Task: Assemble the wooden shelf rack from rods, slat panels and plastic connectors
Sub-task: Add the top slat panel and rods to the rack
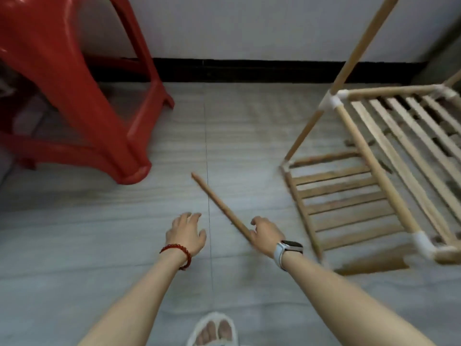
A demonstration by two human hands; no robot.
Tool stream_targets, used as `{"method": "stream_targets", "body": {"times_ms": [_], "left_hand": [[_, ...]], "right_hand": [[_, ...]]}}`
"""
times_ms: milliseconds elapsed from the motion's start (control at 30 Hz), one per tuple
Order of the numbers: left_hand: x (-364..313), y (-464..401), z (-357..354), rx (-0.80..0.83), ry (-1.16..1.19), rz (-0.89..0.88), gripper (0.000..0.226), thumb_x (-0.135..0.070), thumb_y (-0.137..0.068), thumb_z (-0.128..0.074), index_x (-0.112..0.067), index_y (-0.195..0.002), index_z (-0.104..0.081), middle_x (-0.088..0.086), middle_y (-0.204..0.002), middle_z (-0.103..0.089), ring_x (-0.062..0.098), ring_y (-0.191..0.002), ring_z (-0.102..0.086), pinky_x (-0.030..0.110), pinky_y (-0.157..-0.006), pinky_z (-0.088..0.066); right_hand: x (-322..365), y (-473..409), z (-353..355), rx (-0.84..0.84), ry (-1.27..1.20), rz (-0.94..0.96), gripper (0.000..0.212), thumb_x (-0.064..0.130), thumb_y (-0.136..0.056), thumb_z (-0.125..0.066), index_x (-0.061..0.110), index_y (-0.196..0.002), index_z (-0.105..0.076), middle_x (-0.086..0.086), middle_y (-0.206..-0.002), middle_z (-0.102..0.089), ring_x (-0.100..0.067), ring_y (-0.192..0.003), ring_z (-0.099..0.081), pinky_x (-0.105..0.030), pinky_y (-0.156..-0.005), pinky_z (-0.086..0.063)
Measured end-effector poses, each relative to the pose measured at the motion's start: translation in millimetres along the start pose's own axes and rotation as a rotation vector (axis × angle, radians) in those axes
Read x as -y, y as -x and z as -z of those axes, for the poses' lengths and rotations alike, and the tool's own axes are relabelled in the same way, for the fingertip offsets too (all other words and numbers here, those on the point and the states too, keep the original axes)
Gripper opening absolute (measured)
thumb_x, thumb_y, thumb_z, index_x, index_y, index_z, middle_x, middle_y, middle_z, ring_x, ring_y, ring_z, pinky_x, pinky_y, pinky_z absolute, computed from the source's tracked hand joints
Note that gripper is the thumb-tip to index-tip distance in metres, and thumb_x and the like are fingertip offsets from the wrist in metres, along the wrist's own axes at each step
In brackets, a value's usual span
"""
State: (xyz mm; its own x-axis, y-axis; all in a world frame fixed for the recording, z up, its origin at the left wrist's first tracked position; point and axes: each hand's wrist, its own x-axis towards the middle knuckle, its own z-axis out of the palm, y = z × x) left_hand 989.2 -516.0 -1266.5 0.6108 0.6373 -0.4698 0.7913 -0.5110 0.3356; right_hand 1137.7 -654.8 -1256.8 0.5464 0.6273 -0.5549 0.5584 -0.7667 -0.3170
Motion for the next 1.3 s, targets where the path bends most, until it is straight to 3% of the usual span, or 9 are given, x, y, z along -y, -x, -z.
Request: {"method": "stream_targets", "body": {"times_ms": [133, 267, 433, 533, 733, 833, 967, 1100, 1300], "left_hand": [[28.2, -15.0, -54.5, 0.151, -0.167, 0.054, 0.063, -0.040, -0.094, -0.041, -0.032, -0.147, -0.008, 0.001, -0.157, 0.009, 0.029, -0.143, 0.008, 0.048, -0.114, -0.013], [33.5, -14.1, -71.6, 0.204, -0.269, 0.039, 0.068, -0.040, -0.094, -0.040, -0.032, -0.148, 0.000, 0.004, -0.155, 0.018, 0.031, -0.142, 0.015, 0.051, -0.114, -0.008], [26.3, -18.5, -36.4, 0.155, -0.111, 0.074, 0.050, -0.027, -0.095, -0.039, -0.020, -0.143, -0.027, 0.007, -0.154, -0.014, 0.025, -0.141, -0.014, 0.041, -0.111, -0.025], [2.2, -6.6, 4.4, -0.002, 0.085, 0.034, 0.042, -0.021, -0.095, -0.041, -0.014, -0.136, -0.041, 0.007, -0.146, -0.032, 0.024, -0.133, -0.032, 0.037, -0.107, -0.032], [-73.3, 56.1, 109.9, -0.472, 0.335, -0.279, 0.028, -0.005, -0.091, -0.047, -0.005, -0.116, -0.059, 0.011, -0.121, -0.056, 0.024, -0.117, -0.050, 0.027, -0.096, -0.034], [-126.6, 108.5, 167.9, -0.690, 0.421, -0.497, 0.023, 0.000, -0.088, -0.051, -0.004, -0.107, -0.064, 0.008, -0.109, -0.062, 0.021, -0.106, -0.056, 0.022, -0.090, -0.037], [-198.6, 172.9, 227.7, -0.874, 0.491, -0.767, 0.019, 0.002, -0.086, -0.054, -0.005, -0.100, -0.065, 0.002, -0.099, -0.060, 0.014, -0.092, -0.057, 0.021, -0.084, -0.042], [-280.9, 230.2, 258.9, -0.940, 0.478, -0.977, 0.020, -0.001, -0.087, -0.053, -0.004, -0.105, -0.062, -0.004, -0.100, -0.052, 0.009, -0.091, -0.053, 0.017, -0.084, -0.041], [-400.4, 269.8, 221.2, -0.725, 0.265, -1.085, 0.024, -0.014, -0.092, -0.047, -0.009, -0.113, -0.059, 0.006, -0.115, -0.057, 0.023, -0.105, -0.054, 0.033, -0.090, -0.044]], "right_hand": [[-0.2, -37.8, -50.0, -0.006, 0.112, 0.008, 0.039, 0.025, -0.095, -0.046, 0.008, -0.130, -0.038, -0.014, -0.128, -0.044, -0.032, -0.118, -0.043, -0.039, -0.088, -0.042], [1.1, -44.4, -65.8, 0.017, 0.210, 0.031, 0.030, 0.006, -0.096, -0.034, 0.006, -0.125, -0.037, -0.015, -0.122, -0.045, -0.032, -0.111, -0.048, -0.038, -0.074, -0.040], [8.6, -27.3, -32.2, 0.041, -0.129, -0.112, 0.011, 0.013, -0.091, -0.044, 0.009, -0.099, -0.037, -0.008, -0.090, -0.045, -0.030, -0.077, -0.049, -0.032, -0.062, -0.037], [15.4, -2.2, 11.3, 0.020, -0.152, -0.118, 0.013, 0.019, -0.091, -0.043, 0.010, -0.098, -0.038, -0.005, -0.082, -0.050, -0.027, -0.073, -0.050, -0.030, -0.055, -0.036], [28.4, 82.2, 103.8, -0.243, -0.259, -0.019, 0.012, 0.024, -0.095, -0.042, 0.015, -0.098, -0.050, -0.006, -0.088, -0.058, -0.029, -0.084, -0.057, -0.034, -0.069, -0.045], [31.4, 142.8, 159.6, -0.427, -0.333, 0.095, 0.021, 0.022, -0.097, -0.043, 0.011, -0.109, -0.056, -0.011, -0.098, -0.063, -0.031, -0.093, -0.060, -0.032, -0.072, -0.045], [32.2, 226.9, 227.0, -0.663, -0.419, 0.254, 0.019, 0.023, -0.097, -0.045, 0.015, -0.111, -0.056, 0.003, -0.079, -0.057, -0.016, -0.072, -0.058, -0.030, -0.063, -0.046], [3.5, 309.4, 283.8, -0.889, -0.495, 0.355, 0.008, 0.022, -0.097, -0.046, 0.021, -0.100, -0.054, 0.007, -0.072, -0.054, -0.010, -0.066, -0.055, -0.021, -0.061, -0.043], [-92.8, 365.4, 324.4, -1.116, -0.665, 0.243, 0.015, 0.018, -0.096, -0.048, 0.015, -0.106, -0.059, 0.004, -0.073, -0.056, -0.010, -0.067, -0.054, -0.026, -0.063, -0.044]]}}
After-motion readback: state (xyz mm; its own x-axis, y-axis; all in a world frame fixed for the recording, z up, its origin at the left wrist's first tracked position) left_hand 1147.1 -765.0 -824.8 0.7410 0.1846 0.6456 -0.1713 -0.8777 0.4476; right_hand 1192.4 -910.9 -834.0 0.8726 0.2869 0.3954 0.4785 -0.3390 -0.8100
